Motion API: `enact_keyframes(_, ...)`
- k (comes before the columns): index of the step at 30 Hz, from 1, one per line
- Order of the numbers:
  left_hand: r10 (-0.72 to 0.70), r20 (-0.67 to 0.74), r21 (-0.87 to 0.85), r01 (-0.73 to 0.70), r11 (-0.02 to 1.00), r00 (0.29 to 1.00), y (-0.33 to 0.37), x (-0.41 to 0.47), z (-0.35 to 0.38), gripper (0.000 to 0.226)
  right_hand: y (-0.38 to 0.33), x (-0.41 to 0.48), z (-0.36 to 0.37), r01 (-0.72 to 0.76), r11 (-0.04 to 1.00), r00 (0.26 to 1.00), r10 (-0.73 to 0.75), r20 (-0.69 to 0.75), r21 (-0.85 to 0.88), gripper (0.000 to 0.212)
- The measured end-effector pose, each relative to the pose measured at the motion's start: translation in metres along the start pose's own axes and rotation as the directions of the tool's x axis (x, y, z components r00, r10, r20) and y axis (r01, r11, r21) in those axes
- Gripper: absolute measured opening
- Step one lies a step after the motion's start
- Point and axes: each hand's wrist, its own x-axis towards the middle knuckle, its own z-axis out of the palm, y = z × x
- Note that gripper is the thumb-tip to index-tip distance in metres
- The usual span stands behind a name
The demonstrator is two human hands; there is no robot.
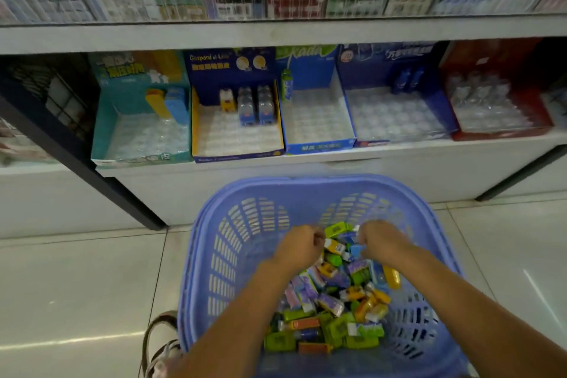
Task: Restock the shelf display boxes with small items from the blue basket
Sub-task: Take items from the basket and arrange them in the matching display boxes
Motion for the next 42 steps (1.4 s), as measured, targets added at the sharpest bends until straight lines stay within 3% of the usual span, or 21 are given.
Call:
enact_keyframes(3,-0.078,0.051,-0.024,0.079,0.997,0.996,-0.010,0.014,0.029,0.030,0.015,0.013,0.035,0.059,0.998,0.994,-0.061,0.093,0.020,0.034)
enact_keyframes(8,-0.235,0.040,-0.068,0.237,0.969,0.971,-0.025,0.037,0.059,0.026,0.000,0.046,0.064,0.168,0.980,0.975,-0.149,-0.164,0.106,0.035)
enact_keyframes(12,-0.350,0.073,-0.261,0.356,0.897,0.934,-0.037,0.039,0.080,0.024,-0.025,0.069,0.080,0.175,0.984,0.972,-0.176,-0.156,-0.021,0.046)
enact_keyframes(17,-0.336,0.007,-0.138,0.334,0.932,0.942,-0.047,0.043,0.072,0.024,-0.038,0.081,0.076,0.042,0.991,0.991,-0.057,-0.117,-0.128,0.029)
enact_keyframes(20,-0.346,0.018,-0.213,0.341,0.916,0.938,-0.045,0.040,0.055,0.018,-0.042,0.080,0.066,0.034,0.987,0.998,-0.041,-0.042,-0.158,0.023)
enact_keyframes(22,-0.362,0.057,-0.479,0.343,0.808,0.931,-0.042,0.038,0.041,0.017,-0.036,0.073,0.060,0.025,0.998,0.999,-0.027,-0.034,-0.061,0.022)
enact_keyframes(24,-0.347,0.166,-0.750,0.347,0.563,0.923,-0.038,0.032,0.024,0.017,-0.023,0.063,0.052,0.034,0.977,0.995,-0.013,-0.099,0.209,0.023)
enact_keyframes(25,-0.315,0.193,-0.836,0.324,0.443,0.929,-0.037,0.030,0.016,0.020,-0.016,0.056,0.046,0.040,0.912,0.992,0.013,-0.126,0.408,0.022)
enact_keyframes(26,-0.279,0.205,-0.896,0.295,0.334,0.938,-0.035,0.026,0.007,0.026,-0.011,0.047,0.040,0.037,0.784,0.991,0.051,-0.124,0.620,0.021)
enact_keyframes(28,-0.199,0.208,-0.962,0.237,0.134,0.958,-0.031,0.017,-0.012,0.027,-0.003,0.030,0.027,0.039,0.412,0.994,0.078,-0.078,0.910,0.023)
enact_keyframes(29,-0.162,0.195,-0.976,0.207,0.061,0.967,-0.029,0.012,-0.022,0.023,-0.002,0.020,0.019,0.046,0.240,0.997,0.050,-0.060,0.970,0.024)
enact_keyframes(31,-0.108,0.165,-0.986,0.165,-0.008,0.980,-0.025,0.002,-0.041,0.017,-0.005,0.003,0.001,0.079,0.051,0.997,-0.026,-0.078,0.996,0.024)
enact_keyframes(33,-0.066,0.114,-0.992,0.117,0.051,0.991,-0.020,-0.011,-0.064,0.021,-0.014,-0.011,-0.021,0.157,-0.005,0.983,-0.093,-0.157,0.988,0.022)
enact_keyframes(36,0.034,0.009,-0.970,0.001,0.245,0.999,-0.011,-0.029,-0.107,0.026,-0.033,-0.025,-0.058,0.318,-0.050,0.933,-0.162,-0.322,0.947,0.020)
enact_keyframes(38,0.013,-0.089,-0.936,-0.088,0.341,0.996,-0.005,-0.040,-0.140,0.028,-0.049,-0.029,-0.080,0.432,-0.036,0.883,-0.186,-0.430,0.901,0.020)
enact_keyframes(40,-0.075,-0.241,-0.838,-0.168,0.519,0.968,-0.001,-0.046,-0.172,0.030,-0.067,-0.028,-0.101,0.536,0.038,0.836,-0.165,-0.524,0.843,0.019)
enact_keyframes(42,-0.106,-0.428,-0.608,-0.199,0.768,0.898,-0.001,-0.047,-0.203,0.026,-0.085,-0.020,-0.119,0.624,0.133,0.781,-0.083,-0.619,0.770,0.017)
